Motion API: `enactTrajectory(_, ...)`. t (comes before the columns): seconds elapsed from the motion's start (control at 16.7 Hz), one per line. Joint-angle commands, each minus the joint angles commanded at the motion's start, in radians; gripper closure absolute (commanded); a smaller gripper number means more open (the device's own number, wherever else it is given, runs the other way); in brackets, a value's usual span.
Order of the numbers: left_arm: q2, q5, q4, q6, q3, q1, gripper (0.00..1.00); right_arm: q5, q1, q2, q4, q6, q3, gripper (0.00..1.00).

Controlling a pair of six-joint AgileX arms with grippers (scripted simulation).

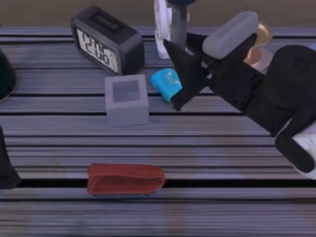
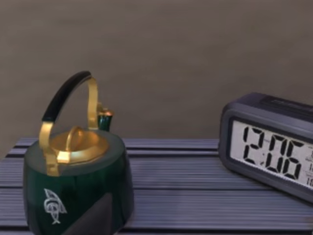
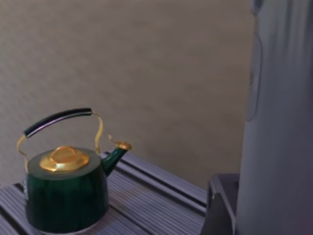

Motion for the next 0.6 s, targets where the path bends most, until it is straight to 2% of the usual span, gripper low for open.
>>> enactTrajectory(0.3, 0.013, 0.009, 0.007, 0.0, 0.01, -0.006, 0.0, 0.0, 0.0, 0.0, 0.0, 0.0, 0.0, 1.0)
enactTrajectory(0.42, 0.067, 0.041, 0.035, 0.002, 0.051, -0.029, 0.0, 0.0, 0.0, 0.0, 0.0, 0.0, 0.0, 1.0)
enactTrajectory(0.6, 0.229, 0.124, 0.105, 0.005, 0.154, -0.086, 0.0, 0.0, 0.0, 0.0, 0.0, 0.0, 0.0, 1.0)
